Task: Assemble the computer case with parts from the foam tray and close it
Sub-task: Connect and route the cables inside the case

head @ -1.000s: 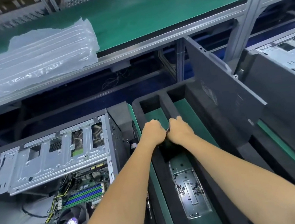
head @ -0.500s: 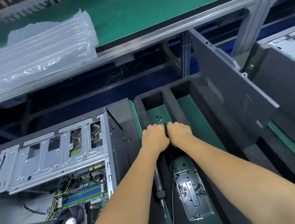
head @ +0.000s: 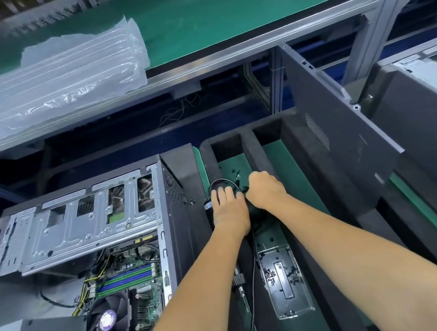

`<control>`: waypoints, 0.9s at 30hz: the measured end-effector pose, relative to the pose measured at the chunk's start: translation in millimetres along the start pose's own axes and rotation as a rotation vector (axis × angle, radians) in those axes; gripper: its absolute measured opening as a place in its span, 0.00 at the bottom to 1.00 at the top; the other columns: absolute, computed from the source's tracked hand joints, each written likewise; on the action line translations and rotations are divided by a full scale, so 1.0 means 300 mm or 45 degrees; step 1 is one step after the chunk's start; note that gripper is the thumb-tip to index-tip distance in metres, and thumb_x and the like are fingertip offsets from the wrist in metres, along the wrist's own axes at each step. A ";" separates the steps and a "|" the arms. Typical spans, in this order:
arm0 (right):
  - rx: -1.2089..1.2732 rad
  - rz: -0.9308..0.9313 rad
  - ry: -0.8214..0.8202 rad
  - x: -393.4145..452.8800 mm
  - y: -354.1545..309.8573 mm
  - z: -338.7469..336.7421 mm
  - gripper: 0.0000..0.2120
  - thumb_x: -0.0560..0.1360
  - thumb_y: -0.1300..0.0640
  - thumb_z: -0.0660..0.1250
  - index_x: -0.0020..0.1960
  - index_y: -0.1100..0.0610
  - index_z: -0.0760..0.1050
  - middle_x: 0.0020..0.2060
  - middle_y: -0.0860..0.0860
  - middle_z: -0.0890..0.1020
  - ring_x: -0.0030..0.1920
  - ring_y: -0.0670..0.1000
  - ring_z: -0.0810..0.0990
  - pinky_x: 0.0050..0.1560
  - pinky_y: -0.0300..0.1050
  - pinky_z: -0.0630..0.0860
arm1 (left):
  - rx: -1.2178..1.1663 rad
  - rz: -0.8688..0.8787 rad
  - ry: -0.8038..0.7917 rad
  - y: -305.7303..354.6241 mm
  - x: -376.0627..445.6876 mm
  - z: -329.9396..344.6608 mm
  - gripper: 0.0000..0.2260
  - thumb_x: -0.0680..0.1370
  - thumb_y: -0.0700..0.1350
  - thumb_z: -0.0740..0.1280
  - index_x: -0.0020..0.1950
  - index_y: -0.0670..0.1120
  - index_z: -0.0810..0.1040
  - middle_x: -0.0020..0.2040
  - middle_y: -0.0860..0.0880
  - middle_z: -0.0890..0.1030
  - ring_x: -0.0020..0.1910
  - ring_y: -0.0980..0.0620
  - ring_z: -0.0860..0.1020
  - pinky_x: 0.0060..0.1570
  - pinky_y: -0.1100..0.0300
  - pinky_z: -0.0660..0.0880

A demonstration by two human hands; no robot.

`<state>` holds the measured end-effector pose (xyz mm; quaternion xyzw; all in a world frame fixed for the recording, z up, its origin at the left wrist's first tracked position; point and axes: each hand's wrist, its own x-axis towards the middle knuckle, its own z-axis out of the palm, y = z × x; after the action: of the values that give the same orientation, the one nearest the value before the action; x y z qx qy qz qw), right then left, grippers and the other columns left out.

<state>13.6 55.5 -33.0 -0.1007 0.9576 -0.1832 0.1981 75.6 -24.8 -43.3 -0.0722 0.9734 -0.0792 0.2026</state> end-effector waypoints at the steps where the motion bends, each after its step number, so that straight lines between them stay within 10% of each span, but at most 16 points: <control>1: 0.005 0.005 0.004 -0.006 -0.001 -0.005 0.08 0.77 0.60 0.65 0.42 0.57 0.67 0.39 0.53 0.73 0.40 0.56 0.74 0.39 0.47 0.70 | -0.005 -0.025 -0.021 -0.006 -0.001 0.002 0.31 0.71 0.40 0.67 0.72 0.42 0.58 0.71 0.40 0.57 0.74 0.39 0.51 0.74 0.45 0.43; 19: 0.051 0.064 0.122 -0.051 -0.005 -0.033 0.13 0.76 0.67 0.59 0.36 0.57 0.64 0.32 0.52 0.72 0.30 0.50 0.71 0.29 0.44 0.66 | 0.197 -0.064 -0.610 -0.069 -0.049 -0.055 0.27 0.71 0.41 0.63 0.70 0.46 0.64 0.69 0.41 0.57 0.70 0.37 0.54 0.68 0.32 0.44; 27: 0.034 0.078 0.141 -0.076 -0.022 -0.046 0.11 0.76 0.67 0.59 0.37 0.57 0.66 0.33 0.52 0.74 0.31 0.51 0.72 0.28 0.43 0.66 | 0.308 0.036 -0.325 -0.058 -0.085 -0.013 0.25 0.75 0.44 0.65 0.72 0.46 0.66 0.71 0.41 0.61 0.72 0.41 0.58 0.70 0.35 0.45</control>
<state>29.3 59.8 -10.8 -0.0584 0.9673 -0.1950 0.1514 99.1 -37.0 -26.7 -0.0429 0.9241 -0.1829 0.3328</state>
